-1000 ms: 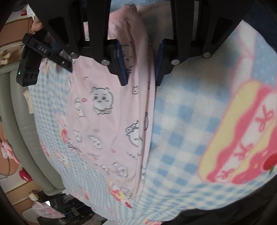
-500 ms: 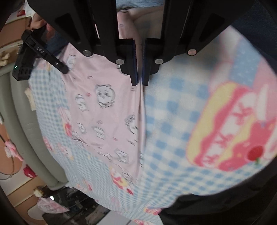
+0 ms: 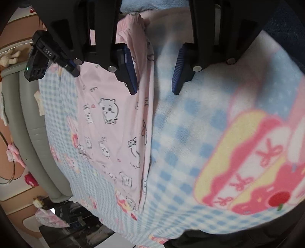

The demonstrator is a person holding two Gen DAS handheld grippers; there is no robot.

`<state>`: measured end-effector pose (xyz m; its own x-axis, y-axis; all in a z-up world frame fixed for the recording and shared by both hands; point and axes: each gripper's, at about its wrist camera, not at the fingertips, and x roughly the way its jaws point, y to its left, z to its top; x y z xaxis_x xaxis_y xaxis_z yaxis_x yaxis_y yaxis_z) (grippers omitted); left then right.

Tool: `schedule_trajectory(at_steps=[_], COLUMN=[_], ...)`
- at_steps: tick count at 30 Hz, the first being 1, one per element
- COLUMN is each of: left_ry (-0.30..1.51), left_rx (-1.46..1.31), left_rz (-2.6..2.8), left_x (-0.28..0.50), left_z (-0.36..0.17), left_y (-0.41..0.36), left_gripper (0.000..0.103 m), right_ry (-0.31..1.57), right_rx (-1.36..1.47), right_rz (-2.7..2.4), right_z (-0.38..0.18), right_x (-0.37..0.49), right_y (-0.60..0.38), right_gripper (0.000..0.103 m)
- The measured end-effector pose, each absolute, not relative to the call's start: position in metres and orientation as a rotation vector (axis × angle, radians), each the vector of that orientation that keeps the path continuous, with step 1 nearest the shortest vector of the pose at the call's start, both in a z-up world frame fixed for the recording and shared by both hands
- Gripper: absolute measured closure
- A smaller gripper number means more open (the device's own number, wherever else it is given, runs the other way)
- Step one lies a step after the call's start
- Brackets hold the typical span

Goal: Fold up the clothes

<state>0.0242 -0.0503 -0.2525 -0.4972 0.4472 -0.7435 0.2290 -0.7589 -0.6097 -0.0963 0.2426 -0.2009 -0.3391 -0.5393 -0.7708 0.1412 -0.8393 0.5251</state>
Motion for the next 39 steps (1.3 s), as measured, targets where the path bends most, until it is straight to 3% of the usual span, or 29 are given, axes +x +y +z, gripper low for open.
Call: schedule_trajectory(at_steps=[6, 11, 15, 16, 18, 21, 28, 33, 39], left_ry=[-0.929, -0.866, -0.855, -0.826, -0.805, -0.795, -0.762, -0.750, -0.636], left_rx=[-1.571, -1.607, -1.605, -1.599, -1.584, -1.563, -1.665, -1.550, -1.360], left_rz=[2.454, 2.469, 2.383, 2.399, 2.434, 2.488, 2.520, 2.590, 2.521], left_x=[0.019, 0.016, 0.012, 0.012, 0.014, 0.024, 0.030, 0.037, 0.039], left_z=[-0.260, -0.261, -0.265, -0.263, -0.257, -0.246, -0.255, -0.232, -0.205], left_y=[-0.040, -0.035, -0.023, -0.019, -0.017, -0.022, -0.032, -0.029, 0.002], left_gripper=[0.092, 0.092, 0.094, 0.095, 0.098, 0.099, 0.099, 0.095, 0.095], right_ry=[-0.476, -0.330, -0.369, -0.377, -0.305, -0.265, -0.232, -0.328, -0.257], right_rx=[1.483, 1.482, 1.468, 1.457, 1.424, 1.377, 1.381, 1.475, 1.328], right_rz=[-2.167, -2.176, -2.140, -2.127, -2.146, -2.203, -2.290, -2.288, -2.323], right_z=[-0.205, -0.204, -0.205, -0.204, -0.198, -0.187, -0.182, -0.197, -0.161], right_x=[-0.097, -0.108, -0.107, -0.105, -0.099, -0.093, -0.085, -0.089, -0.079], right_y=[0.227, 0.211, 0.213, 0.214, 0.208, 0.212, 0.227, 0.246, 0.230], right_gripper=[0.070, 0.068, 0.066, 0.069, 0.094, 0.098, 0.099, 0.096, 0.088])
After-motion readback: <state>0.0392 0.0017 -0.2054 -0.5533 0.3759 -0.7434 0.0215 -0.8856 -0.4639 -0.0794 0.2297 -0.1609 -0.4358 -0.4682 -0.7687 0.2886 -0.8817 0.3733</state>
